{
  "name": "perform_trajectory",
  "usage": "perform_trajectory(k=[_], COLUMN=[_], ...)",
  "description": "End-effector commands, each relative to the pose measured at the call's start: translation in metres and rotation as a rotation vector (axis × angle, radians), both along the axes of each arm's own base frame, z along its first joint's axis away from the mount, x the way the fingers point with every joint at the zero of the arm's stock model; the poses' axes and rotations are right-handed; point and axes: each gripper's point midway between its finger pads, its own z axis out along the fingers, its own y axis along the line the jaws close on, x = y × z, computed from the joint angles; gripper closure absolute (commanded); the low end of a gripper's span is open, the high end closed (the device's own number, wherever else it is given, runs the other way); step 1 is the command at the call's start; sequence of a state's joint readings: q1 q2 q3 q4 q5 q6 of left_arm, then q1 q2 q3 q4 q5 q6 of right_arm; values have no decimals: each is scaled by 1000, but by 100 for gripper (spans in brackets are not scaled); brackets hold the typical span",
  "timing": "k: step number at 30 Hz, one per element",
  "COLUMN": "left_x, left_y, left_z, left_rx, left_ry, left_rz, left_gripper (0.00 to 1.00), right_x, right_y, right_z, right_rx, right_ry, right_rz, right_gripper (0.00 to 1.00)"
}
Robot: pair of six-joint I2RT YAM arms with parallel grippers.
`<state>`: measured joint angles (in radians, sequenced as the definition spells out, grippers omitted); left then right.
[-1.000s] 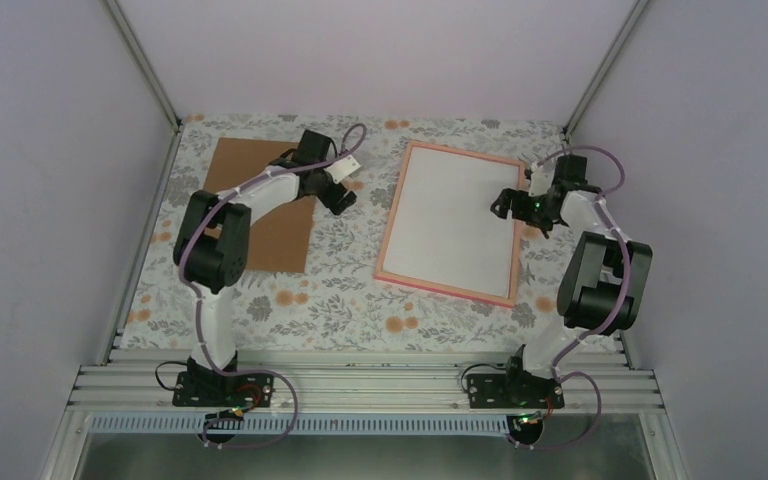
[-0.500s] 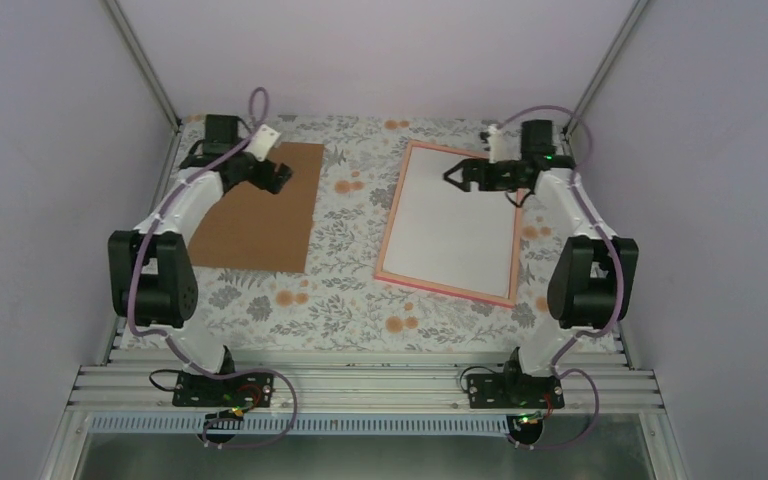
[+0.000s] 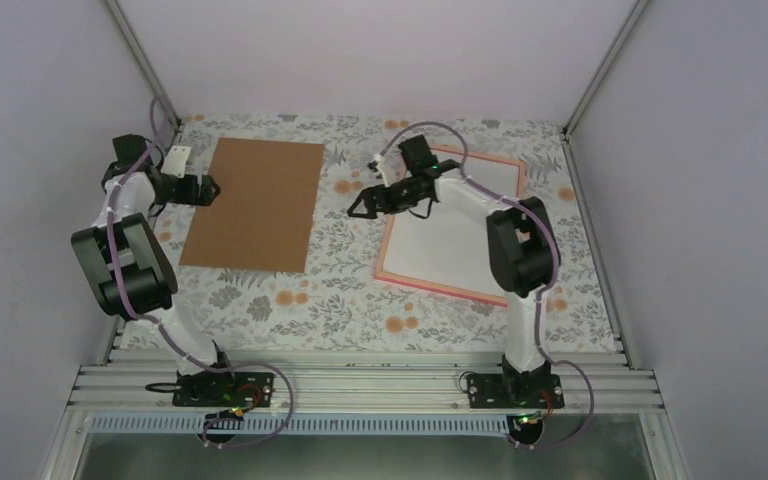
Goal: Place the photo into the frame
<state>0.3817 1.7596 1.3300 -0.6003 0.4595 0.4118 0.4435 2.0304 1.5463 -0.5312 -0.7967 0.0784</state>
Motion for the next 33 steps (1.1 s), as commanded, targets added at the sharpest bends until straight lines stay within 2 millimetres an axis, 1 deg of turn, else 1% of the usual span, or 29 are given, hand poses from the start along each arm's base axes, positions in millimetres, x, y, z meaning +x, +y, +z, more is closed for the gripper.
perform_trajectory(k=[1,3,6,9,12,15,17,19,22,25,27,29,32,33], left_x=[8,15,25,31,35,38,37,35,27,17,7,-2,-13,-15], left_y=[27,34,36,37,42,44,41,34,18,-1,-16,-32,-47,-51], left_z=[-18,-25,-36,-51,-67,-81,-89,-96,-106,-114,-120,-124,-128,-127], left_rx=[-49,-86,-137,-165,-155,-158,-175,-188,-195,-200,-213,-214,-219,-225], left_ry=[47,61,78,100,121,142,155,172,197,221,243,258,273,271], left_rz=[29,36,39,47,57,54,47,26,-19,-63,-90,-118,-135,-137], left_gripper=[0,0,1,2,3,4,5,7,8,10,11,12,12,12], right_x=[9,12,21,33,38,42,44,42,41,41,42,43,40,39], right_y=[37,48,61,67,72,72,71,71,68,69,69,67,64,63], right_z=[-2,-8,-19,-31,-39,-50,-60,-69,-82,-91,-97,-102,-113,-117], right_rx=[39,51,61,53,50,30,10,-1,-19,-28,-33,-44,-64,-74], right_ry=[17,55,104,169,204,252,280,303,329,348,357,364,394,406], right_rz=[-7,-10,-30,-105,-141,-206,-246,-257,-274,-282,-291,-303,-324,-336], right_gripper=[0,0,0,0,0,0,0,0,0,0,0,0,0,0])
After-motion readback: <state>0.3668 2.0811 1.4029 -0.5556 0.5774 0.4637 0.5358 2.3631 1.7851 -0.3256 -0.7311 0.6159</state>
